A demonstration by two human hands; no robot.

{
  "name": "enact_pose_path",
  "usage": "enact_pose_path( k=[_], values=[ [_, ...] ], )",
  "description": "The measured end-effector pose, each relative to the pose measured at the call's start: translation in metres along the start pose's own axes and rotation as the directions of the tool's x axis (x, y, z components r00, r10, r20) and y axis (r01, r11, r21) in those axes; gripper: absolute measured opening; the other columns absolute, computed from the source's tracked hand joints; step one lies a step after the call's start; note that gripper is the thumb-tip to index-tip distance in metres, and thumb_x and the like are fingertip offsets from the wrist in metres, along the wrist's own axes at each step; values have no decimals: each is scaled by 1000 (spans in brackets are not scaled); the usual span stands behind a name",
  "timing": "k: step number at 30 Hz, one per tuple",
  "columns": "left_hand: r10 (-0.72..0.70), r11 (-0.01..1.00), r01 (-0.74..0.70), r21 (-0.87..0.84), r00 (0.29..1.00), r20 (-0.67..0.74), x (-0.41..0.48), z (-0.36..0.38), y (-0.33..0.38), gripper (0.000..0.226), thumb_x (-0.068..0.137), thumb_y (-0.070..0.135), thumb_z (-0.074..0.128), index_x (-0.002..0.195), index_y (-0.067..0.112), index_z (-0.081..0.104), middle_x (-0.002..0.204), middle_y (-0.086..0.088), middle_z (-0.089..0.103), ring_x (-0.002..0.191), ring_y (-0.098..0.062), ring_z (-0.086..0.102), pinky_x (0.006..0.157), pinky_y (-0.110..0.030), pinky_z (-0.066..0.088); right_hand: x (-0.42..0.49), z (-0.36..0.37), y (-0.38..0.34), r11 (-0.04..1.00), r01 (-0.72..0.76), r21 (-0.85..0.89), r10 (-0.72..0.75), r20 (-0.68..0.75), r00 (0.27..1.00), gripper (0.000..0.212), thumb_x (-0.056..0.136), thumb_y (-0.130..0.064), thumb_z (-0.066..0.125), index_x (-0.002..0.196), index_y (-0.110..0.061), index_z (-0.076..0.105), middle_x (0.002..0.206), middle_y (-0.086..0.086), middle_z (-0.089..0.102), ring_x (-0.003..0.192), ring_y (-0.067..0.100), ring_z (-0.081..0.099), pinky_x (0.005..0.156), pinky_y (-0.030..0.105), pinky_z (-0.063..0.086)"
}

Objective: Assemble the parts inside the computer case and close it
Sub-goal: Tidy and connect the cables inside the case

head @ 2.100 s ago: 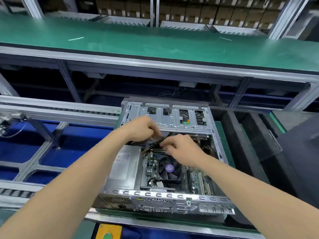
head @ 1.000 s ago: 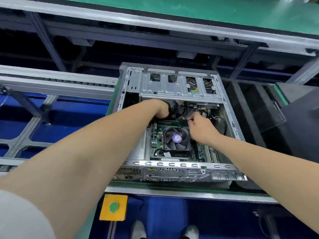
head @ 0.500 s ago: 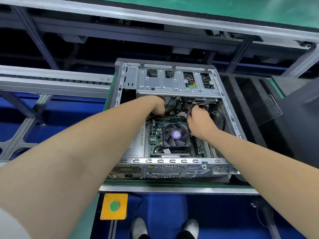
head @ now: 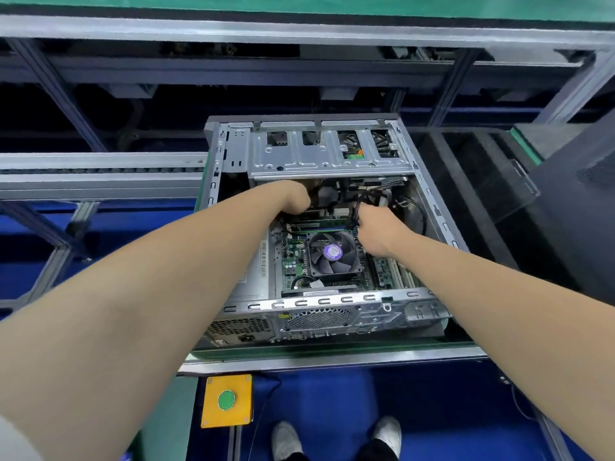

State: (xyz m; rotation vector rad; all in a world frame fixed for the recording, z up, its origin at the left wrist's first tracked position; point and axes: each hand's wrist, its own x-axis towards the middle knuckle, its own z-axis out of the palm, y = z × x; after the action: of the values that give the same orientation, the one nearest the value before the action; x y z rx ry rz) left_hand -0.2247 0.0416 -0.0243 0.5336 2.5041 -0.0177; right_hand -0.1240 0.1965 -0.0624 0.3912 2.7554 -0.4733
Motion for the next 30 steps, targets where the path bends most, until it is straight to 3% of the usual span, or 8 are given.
enact_pose_path(
  k=[3,7,10,12,16,20,23,30],
  values=[
    [-45,999,45,-14,998,-37,-2,0,-3,34,99,-3,41,129,-6,56,101,-14,56,93,-31,52,77,-32,43,1,2,2,1000,-15,-4,15,-7,1000,28,101,6,39,129,3,42,113,27,55,78,28,45,59,30,31],
    [-4,993,8,115,999,-40,4,2,-3,13,96,-3,44,92,3,54,102,-13,54,98,-35,57,94,-44,51,4,10,7,998,-65,5,65,14,998,44,99,6,42,142,9,33,102,17,48,108,40,46,88,37,36],
    [-2,993,11,114,997,-75,6,4,-3,24,97,-2,45,115,0,62,91,-8,56,93,-33,57,92,-43,51,6,10,7,997,-59,-39,61,37,997,55,100,6,40,153,4,26,147,24,41,141,48,38,111,46,38],
    [-27,994,35,102,996,-80,11,2,-2,38,102,5,47,139,7,54,120,-8,63,115,-35,59,100,-43,48,6,9,7,999,-13,-50,16,62,998,71,100,7,40,165,-7,13,159,16,32,147,45,33,115,46,37],
    [2,998,2,58,998,-66,13,3,4,74,102,4,50,162,22,10,168,-4,19,144,-28,38,115,-39,36,3,7,8,1000,23,11,-24,48,999,84,98,11,38,168,-20,5,159,10,34,145,41,37,116,46,40],
    [101,993,-94,78,991,-88,16,7,3,40,102,3,41,140,10,49,122,-14,61,97,-29,55,82,-34,46,4,8,8,997,-6,76,9,-49,999,47,99,7,43,146,2,38,135,25,53,119,42,55,87,38,42],
    [69,996,-68,61,997,-17,14,6,5,40,108,12,29,137,1,53,144,-20,51,119,-35,54,93,-37,41,3,7,3,991,-32,132,38,-45,998,51,101,9,39,150,1,35,126,26,57,93,33,53,71,33,38],
    [-7,993,4,115,1000,23,10,0,1,34,101,-5,37,130,-5,55,109,-14,55,98,-33,53,89,-37,46,5,11,-1,980,-88,179,85,22,996,60,105,2,39,161,2,17,122,16,58,103,34,54,82,35,45]
  ],
)
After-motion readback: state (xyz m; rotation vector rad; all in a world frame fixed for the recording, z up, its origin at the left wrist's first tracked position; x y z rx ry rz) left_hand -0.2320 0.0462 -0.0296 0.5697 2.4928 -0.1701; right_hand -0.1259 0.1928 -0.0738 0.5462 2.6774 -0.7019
